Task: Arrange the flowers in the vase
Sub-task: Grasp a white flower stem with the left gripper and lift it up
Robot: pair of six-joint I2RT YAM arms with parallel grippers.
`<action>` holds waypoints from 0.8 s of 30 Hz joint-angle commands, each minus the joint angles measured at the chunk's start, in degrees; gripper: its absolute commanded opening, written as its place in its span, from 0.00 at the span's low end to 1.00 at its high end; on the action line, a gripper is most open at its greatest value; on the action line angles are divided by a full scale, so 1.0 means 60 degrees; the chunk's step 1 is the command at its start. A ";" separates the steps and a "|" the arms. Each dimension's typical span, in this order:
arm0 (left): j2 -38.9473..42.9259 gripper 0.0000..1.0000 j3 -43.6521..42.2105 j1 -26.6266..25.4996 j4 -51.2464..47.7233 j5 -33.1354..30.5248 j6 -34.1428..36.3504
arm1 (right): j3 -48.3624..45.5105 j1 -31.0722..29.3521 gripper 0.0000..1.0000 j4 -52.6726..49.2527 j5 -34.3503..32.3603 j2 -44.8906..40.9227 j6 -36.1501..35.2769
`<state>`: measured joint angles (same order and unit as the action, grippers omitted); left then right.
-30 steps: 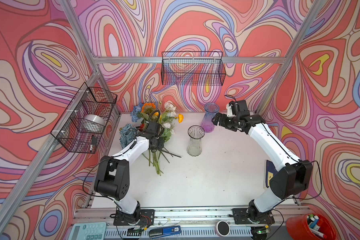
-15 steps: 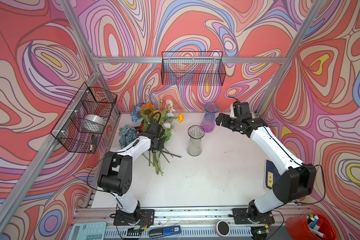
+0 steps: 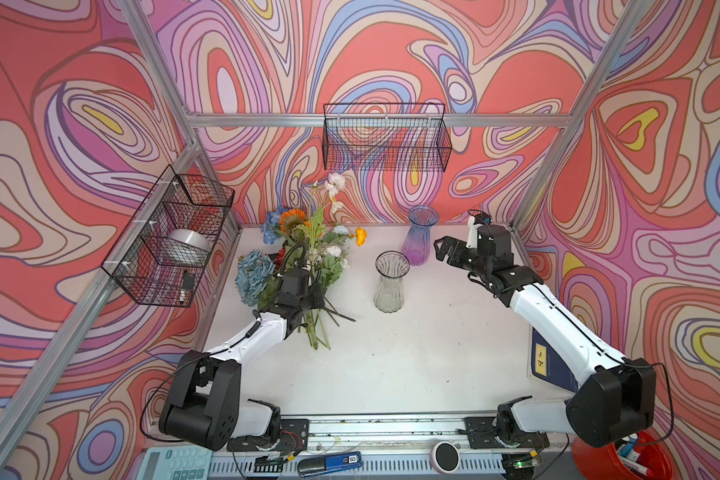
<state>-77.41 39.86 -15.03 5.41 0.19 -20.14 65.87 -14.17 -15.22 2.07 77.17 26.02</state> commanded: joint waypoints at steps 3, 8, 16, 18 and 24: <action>0.0815 0.00 -0.0079 -0.0033 0.2115 -0.0328 -0.0130 | -0.0225 0.0000 0.98 0.1291 0.0344 -0.0379 -0.0206; 0.1299 0.00 0.0696 -0.0034 0.1326 -0.0222 0.0141 | -0.0219 -0.0133 0.98 0.1480 0.0466 -0.0443 -0.0395; 0.2055 0.00 0.2079 -0.0037 -0.0236 0.1006 0.0634 | 0.0412 -0.0855 0.98 0.1356 0.0971 -0.0429 -0.1127; 0.2162 0.00 0.2569 -0.0042 -0.0579 0.1681 0.0574 | 0.0783 -0.1103 0.98 0.1192 0.1275 -0.0340 -0.1363; 0.2369 0.00 0.3843 -0.0064 -0.0733 0.2918 -0.0269 | 0.1217 -0.1305 0.98 0.1077 0.1183 -0.0221 -0.1444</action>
<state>-64.40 59.22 -15.07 2.50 11.90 -19.18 72.36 -21.96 -8.32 8.97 75.77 18.52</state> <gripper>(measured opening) 0.068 0.980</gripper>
